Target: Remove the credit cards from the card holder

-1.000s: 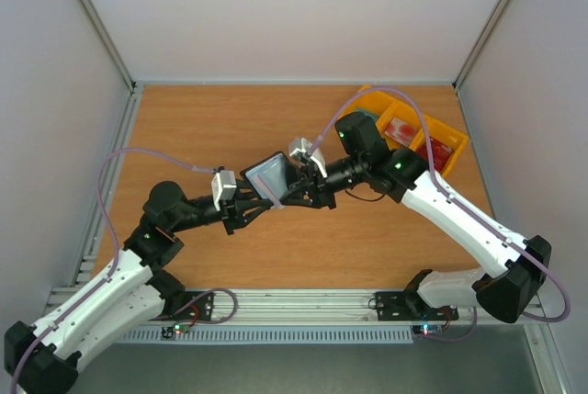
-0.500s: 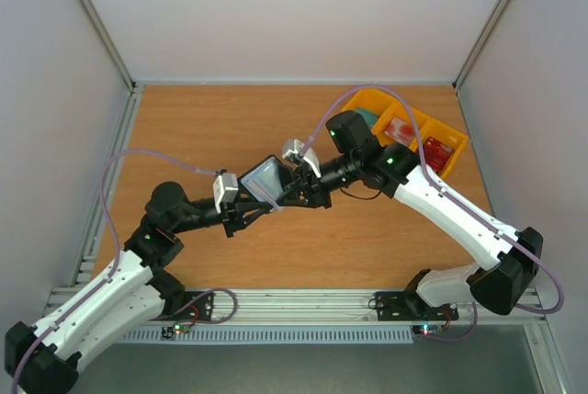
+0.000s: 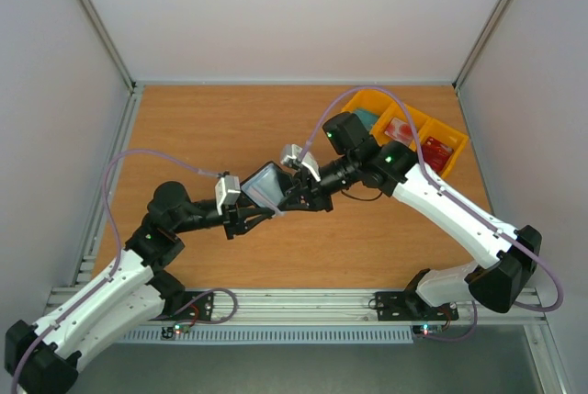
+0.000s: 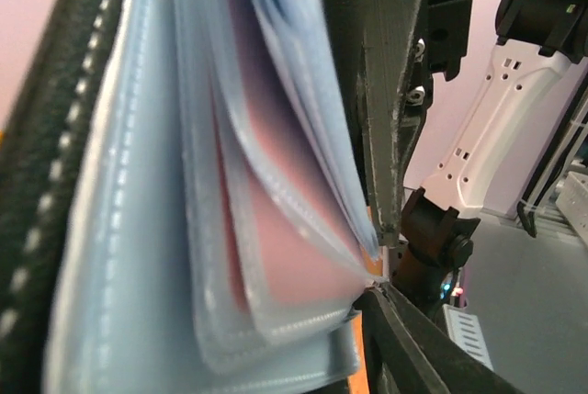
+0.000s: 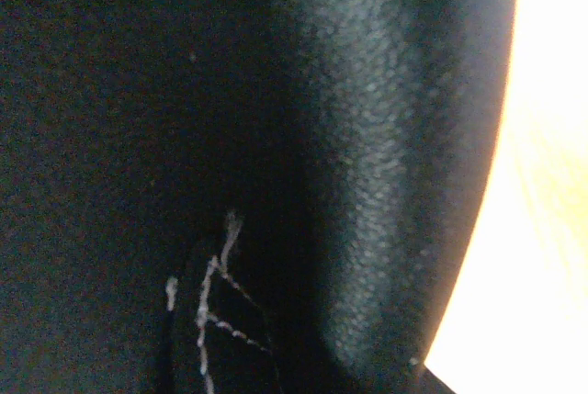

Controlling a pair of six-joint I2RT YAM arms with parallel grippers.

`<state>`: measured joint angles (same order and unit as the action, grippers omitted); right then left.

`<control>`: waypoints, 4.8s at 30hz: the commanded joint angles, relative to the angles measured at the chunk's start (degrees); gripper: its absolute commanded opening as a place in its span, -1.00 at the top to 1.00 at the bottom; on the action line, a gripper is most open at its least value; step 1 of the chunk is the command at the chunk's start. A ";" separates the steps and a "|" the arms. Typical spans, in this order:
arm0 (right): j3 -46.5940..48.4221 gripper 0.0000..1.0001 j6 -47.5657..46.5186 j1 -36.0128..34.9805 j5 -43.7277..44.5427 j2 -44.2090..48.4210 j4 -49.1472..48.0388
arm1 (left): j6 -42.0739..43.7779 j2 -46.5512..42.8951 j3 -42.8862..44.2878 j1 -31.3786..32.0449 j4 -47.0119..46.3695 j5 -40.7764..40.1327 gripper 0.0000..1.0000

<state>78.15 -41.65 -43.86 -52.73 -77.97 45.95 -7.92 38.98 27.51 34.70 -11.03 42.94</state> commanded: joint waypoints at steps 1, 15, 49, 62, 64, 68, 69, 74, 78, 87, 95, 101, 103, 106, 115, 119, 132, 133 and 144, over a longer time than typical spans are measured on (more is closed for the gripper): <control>-1.85 0.78 0.55 -2.07 1.66 -0.14 -2.53 | 0.77 -0.54 1.23 0.19 -6.56 -1.12 0.24; -3.00 0.44 -0.36 -1.76 1.67 0.74 -1.50 | 1.27 -1.15 1.61 0.19 -6.07 -0.83 0.99; -7.45 0.44 3.45 -6.75 36.95 4.26 -14.12 | -3.30 -0.66 1.53 0.11 2.95 -6.13 0.99; -5.69 0.82 7.29 1.14 15.70 3.56 -9.58 | -2.03 -1.38 2.02 0.11 1.18 -3.13 0.99; -5.22 0.86 6.97 1.08 12.35 3.34 -8.74 | -3.08 -1.79 2.09 0.10 -1.19 -3.01 0.99; -5.54 0.91 6.17 1.46 6.03 4.37 -9.08 | -2.53 -1.99 2.64 0.02 -3.91 -1.83 0.97; -5.48 0.92 6.02 1.82 4.39 4.54 -9.05 | -1.98 -2.22 2.90 -0.05 -4.09 -1.59 0.97; -4.06 0.98 6.19 4.58 -4.73 6.30 -9.57 | 2.45 -4.21 6.32 -0.20 -4.48 -2.64 0.78; -1.05 0.98 6.03 5.28 -7.65 8.15 -9.01 | 4.57 -4.19 9.45 -0.68 -4.27 -1.22 0.73; -1.24 0.98 11.46 5.31 -9.57 9.96 -14.81 | 2.93 -1.92 10.90 -0.75 -9.99 -1.90 0.71; -3.80 0.98 14.16 5.19 -5.51 9.54 -20.24 | 0.44 -0.86 10.92 1.74 -11.22 2.03 0.42; -3.91 0.98 14.23 4.85 -7.36 8.76 -20.82 | -1.58 -0.99 10.66 1.86 -10.46 -2.76 0.99; -4.13 0.97 14.12 4.84 -8.48 8.80 -21.09 | -1.43 -1.25 10.60 1.80 -10.06 -2.48 1.00; -4.21 0.98 13.88 4.09 -7.79 8.70 -21.52 | -2.20 -0.68 10.68 1.86 -9.30 -4.26 0.98; -4.64 0.98 13.25 1.21 -8.84 7.66 -23.53 | 0.01 -0.35 9.54 1.86 -5.81 -9.70 0.93; -4.15 0.98 12.53 0.47 -9.45 7.57 -22.92 | -0.43 -0.50 9.29 1.86 -5.15 -10.13 0.83; -3.62 0.94 11.65 -1.40 -4.73 4.35 -22.93 | -0.21 -1.66 8.84 1.86 -7.38 -2.04 0.26; -3.66 0.92 11.13 -1.39 -3.40 3.96 -22.47 | -0.20 -1.72 8.78 1.83 -7.42 -1.81 0.28; -4.00 0.01 9.86 -0.03 5.51 4.29 -16.77 | 0.42 -2.99 8.69 1.86 -0.46 -9.89 1.00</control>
<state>73.89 -31.33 -44.58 -55.75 -73.30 25.45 -8.25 36.97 35.81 36.03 -12.51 38.39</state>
